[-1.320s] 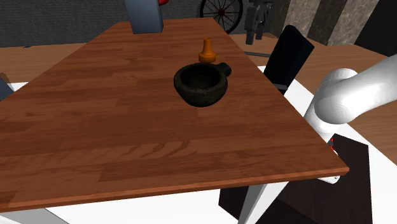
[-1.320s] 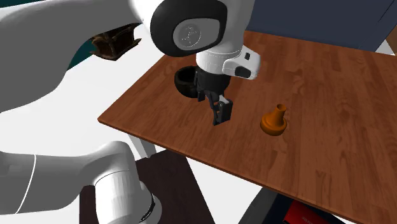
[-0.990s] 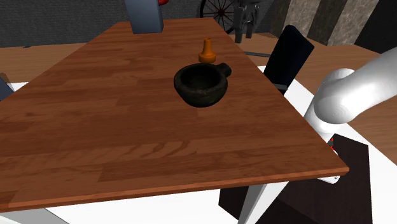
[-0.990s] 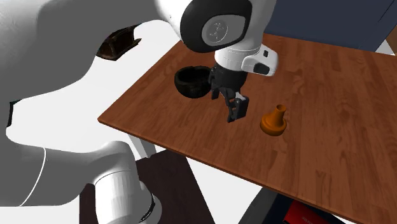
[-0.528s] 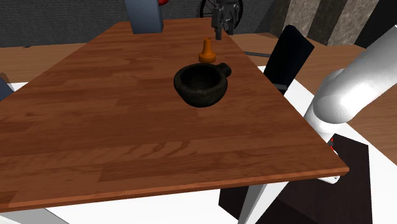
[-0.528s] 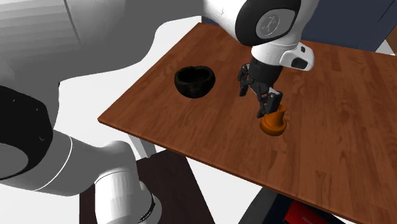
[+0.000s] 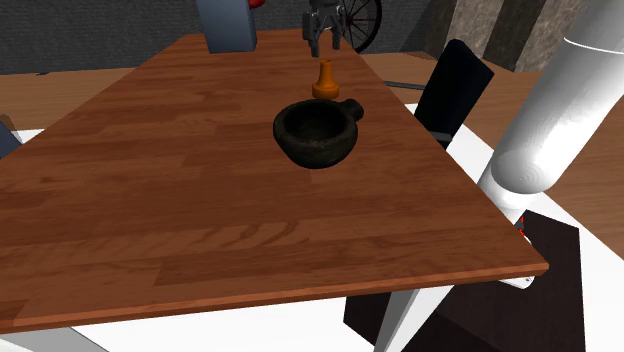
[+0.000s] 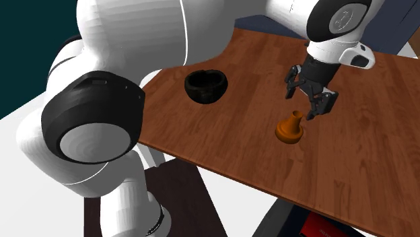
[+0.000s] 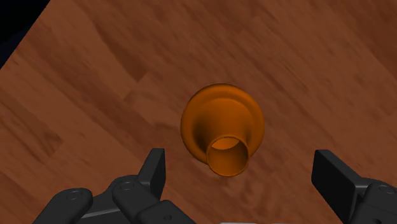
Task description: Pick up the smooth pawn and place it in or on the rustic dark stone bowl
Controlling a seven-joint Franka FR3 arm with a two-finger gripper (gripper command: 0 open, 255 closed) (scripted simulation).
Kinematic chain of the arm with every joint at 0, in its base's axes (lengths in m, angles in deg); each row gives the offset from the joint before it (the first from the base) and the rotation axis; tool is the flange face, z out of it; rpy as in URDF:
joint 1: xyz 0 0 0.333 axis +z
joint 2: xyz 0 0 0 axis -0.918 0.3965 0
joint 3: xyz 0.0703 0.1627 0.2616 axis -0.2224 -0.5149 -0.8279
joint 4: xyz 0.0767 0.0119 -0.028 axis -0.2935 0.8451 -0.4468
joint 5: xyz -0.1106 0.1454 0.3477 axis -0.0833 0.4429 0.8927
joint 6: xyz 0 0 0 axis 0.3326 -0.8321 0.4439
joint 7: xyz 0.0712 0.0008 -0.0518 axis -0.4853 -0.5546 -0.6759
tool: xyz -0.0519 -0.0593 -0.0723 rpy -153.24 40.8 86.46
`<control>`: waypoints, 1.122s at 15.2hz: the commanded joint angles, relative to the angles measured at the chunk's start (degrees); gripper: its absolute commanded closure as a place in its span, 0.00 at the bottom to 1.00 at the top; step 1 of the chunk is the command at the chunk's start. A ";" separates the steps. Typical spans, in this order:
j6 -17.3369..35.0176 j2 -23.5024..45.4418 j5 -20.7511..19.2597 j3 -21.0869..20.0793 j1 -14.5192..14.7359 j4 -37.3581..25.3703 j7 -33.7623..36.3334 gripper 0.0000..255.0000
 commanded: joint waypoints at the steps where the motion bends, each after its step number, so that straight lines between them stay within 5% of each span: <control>1: 0.53 1.77 -0.36 0.13 -0.15 -1.21 0.03 0.00; 8: 5.80 0.73 -0.31 0.17 -0.18 5.11 0.00 0.00; 15: 5.79 0.73 -0.31 0.17 -0.18 5.09 0.00 0.00; 16: 5.79 0.73 -0.31 0.17 -0.18 5.09 0.00 1.00; 17: 5.79 0.73 -0.31 0.17 -0.18 5.09 0.00 1.00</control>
